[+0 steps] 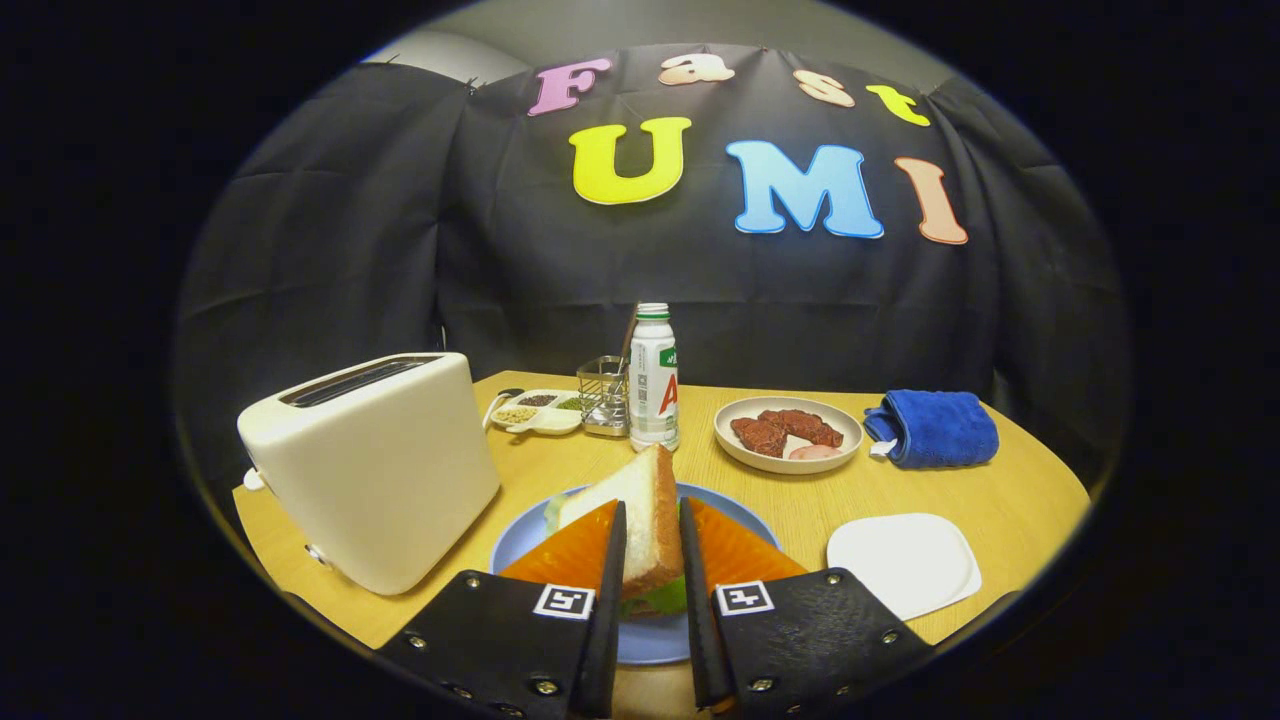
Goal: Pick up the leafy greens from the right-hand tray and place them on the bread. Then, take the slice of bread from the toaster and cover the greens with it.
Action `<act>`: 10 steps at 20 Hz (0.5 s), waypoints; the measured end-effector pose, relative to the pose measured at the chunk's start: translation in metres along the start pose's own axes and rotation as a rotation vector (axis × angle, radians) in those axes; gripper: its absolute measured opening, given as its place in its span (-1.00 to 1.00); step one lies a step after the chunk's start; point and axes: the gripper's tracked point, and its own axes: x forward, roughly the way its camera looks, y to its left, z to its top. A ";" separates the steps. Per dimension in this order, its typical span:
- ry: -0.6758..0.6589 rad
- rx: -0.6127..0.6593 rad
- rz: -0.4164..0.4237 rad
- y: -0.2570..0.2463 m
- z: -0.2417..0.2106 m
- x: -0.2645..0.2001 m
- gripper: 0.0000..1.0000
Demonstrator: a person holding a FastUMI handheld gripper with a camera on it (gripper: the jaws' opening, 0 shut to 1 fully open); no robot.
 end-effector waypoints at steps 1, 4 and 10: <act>0.006 0.000 0.006 -0.003 -0.001 0.002 -0.40; 0.029 0.025 0.003 -0.013 -0.006 0.006 -0.40; 0.062 0.040 0.005 -0.020 -0.016 0.009 -0.39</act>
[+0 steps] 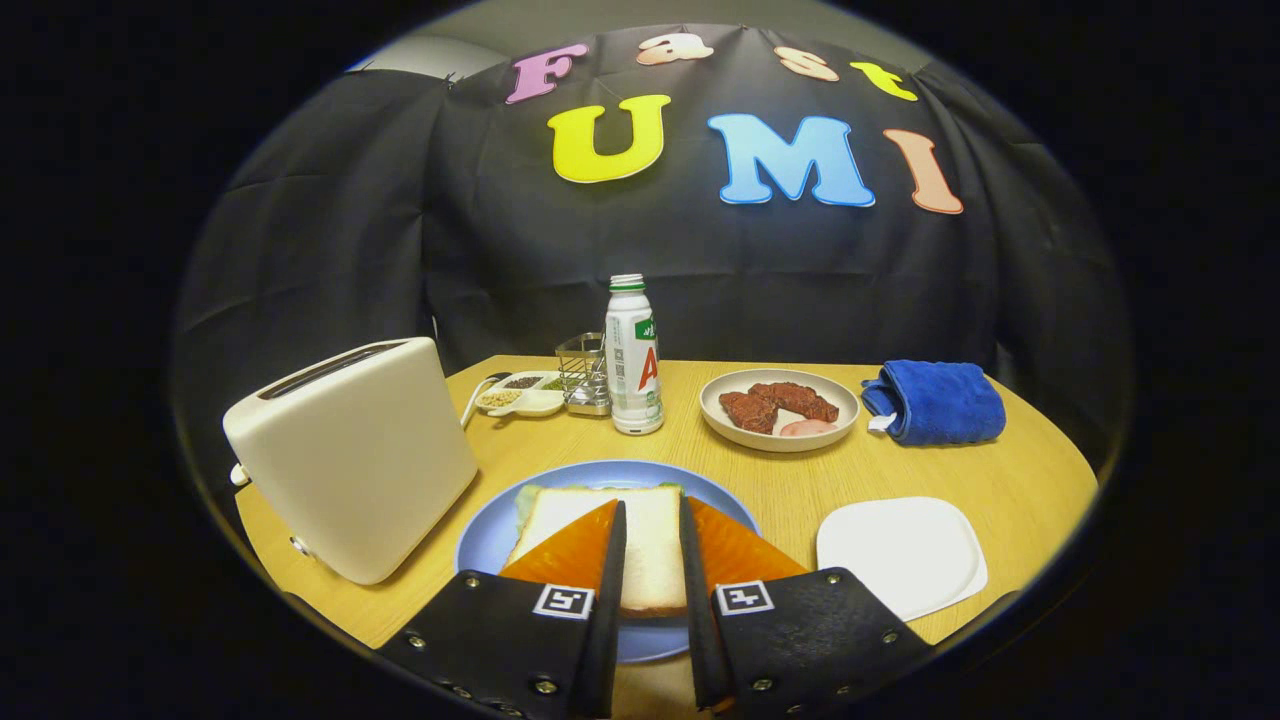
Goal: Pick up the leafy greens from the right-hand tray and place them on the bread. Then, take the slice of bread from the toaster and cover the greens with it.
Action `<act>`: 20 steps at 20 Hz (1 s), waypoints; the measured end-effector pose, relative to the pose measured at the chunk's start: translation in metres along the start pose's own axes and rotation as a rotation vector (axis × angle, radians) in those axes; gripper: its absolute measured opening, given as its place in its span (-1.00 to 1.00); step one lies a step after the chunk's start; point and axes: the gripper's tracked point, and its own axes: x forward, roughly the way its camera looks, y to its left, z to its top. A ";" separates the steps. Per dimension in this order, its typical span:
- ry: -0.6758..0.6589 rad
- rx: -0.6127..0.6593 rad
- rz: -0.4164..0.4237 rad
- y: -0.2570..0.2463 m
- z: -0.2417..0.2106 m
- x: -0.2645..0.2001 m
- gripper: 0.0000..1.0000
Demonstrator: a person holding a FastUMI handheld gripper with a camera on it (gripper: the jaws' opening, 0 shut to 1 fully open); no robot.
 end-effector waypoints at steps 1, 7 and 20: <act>-0.003 -0.005 -0.001 -0.001 0.001 -0.001 -0.39; -0.068 -0.026 -0.030 -0.018 0.022 -0.019 -0.39; -0.172 -0.022 -0.133 -0.111 0.042 -0.090 -0.39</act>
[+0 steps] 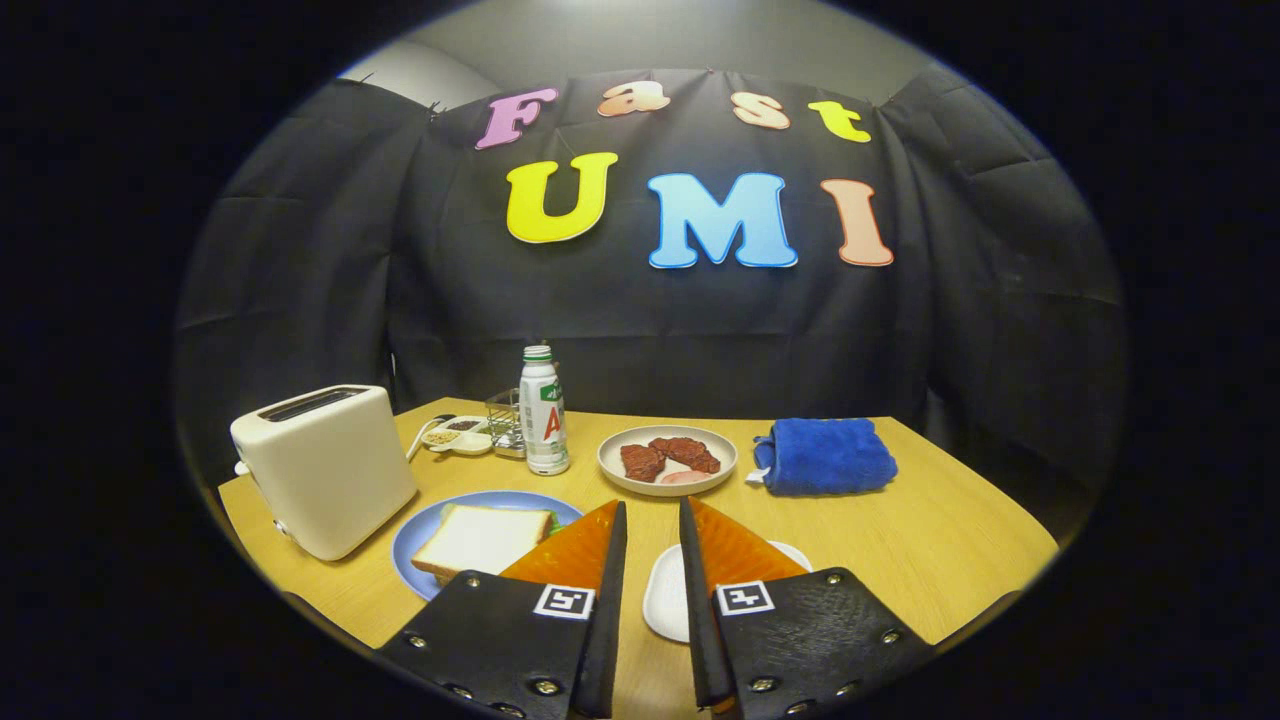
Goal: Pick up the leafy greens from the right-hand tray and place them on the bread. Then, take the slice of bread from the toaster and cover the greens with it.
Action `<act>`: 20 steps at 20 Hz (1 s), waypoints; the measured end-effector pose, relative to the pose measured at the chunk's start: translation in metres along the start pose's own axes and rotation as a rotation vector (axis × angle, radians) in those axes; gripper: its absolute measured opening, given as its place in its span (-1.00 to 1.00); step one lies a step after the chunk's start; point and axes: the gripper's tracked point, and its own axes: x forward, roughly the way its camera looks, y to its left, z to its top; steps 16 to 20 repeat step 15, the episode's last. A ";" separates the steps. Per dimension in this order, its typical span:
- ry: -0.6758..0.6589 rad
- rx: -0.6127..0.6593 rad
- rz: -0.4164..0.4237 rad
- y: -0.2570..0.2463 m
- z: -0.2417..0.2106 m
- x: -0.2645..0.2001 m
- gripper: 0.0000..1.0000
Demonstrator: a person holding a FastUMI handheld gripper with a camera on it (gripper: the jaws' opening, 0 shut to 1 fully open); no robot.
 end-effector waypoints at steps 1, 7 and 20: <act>-0.015 0.011 -0.002 -0.009 0.003 -0.007 -0.40; -0.078 0.047 -0.074 -0.092 0.025 -0.036 -0.40; -0.173 0.003 -0.078 -0.225 0.039 -0.051 -0.39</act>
